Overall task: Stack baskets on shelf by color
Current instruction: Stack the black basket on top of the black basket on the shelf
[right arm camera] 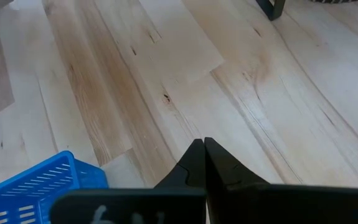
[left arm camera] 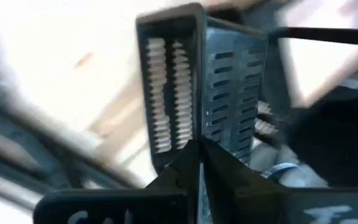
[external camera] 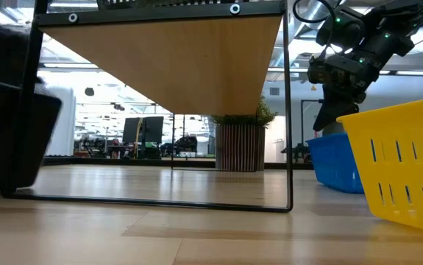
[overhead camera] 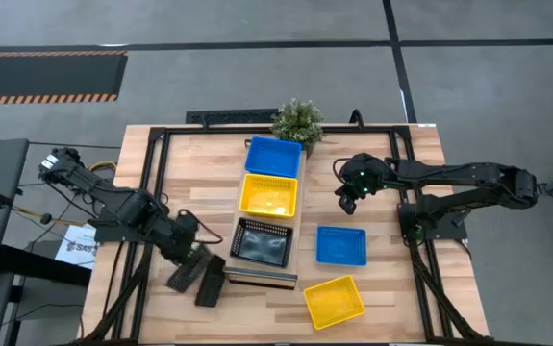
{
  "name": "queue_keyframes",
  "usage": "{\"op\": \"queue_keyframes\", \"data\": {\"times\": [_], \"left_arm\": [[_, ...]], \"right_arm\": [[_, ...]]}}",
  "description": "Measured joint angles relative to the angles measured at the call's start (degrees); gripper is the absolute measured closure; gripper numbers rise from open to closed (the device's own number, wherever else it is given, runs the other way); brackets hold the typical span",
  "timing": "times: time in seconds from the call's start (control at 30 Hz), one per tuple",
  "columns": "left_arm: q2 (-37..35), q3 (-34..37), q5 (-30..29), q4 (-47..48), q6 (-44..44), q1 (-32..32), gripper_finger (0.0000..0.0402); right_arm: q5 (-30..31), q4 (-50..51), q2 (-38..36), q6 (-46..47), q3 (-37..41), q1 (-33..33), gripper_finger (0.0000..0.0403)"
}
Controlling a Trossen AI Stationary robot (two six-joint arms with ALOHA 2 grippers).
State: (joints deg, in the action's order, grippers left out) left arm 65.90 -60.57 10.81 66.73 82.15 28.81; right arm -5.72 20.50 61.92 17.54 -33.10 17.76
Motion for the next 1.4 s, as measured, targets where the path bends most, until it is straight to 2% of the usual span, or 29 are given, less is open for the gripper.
{"op": "queue_keyframes", "data": {"times": [0.17, 0.3, 0.57, 0.83, 0.93, 1.1, 1.2, 1.4], "left_arm": [[0.01, -0.61, -2.3, 2.2, 0.35, -1.04, 0.0401], [-0.03, -3.86, -6.34, 6.46, -0.03, -2.33, 0.0401], [0.08, -16.23, -20.9, 16.81, -3.07, -3.83, 0.0401], [0.22, -30.21, -39.27, 16.06, -12.32, -3.83, 0.0401], [0.98, -34.12, -45.46, 14.8, -18.89, -3.86, 0.0401], [3.86, -37.28, -51.77, 6.27, -40.39, -4.01, 0.0401], [6.74, -38.84, -51.79, 3.14, -49.18, -4.94, 0.0401], [14.56, -42.99, -50.9, 3.48, -57.07, -4.88, 0.0401]], "right_arm": [[0.0, 0.19, 0.01, -0.02, 0.0, 0.0, 0.0396], [0.0, 0.08, -0.01, -0.02, 0.0, 0.09, 0.0396], [0.0, 0.01, -0.01, -0.02, 0.0, 0.39, 0.0396], [0.0, -0.03, -0.01, 0.0, 0.0, 0.39, 0.0396], [0.0, -0.03, -0.01, 0.05, 0.0, 0.39, 0.0396], [0.0, -0.01, -0.01, 0.68, 0.0, 0.39, 0.0396], [0.0, 0.04, -0.01, 1.49, 0.0, 0.38, 0.0396], [0.0, 0.06, -0.01, 1.53, 0.0, 0.37, 0.0396]]}}
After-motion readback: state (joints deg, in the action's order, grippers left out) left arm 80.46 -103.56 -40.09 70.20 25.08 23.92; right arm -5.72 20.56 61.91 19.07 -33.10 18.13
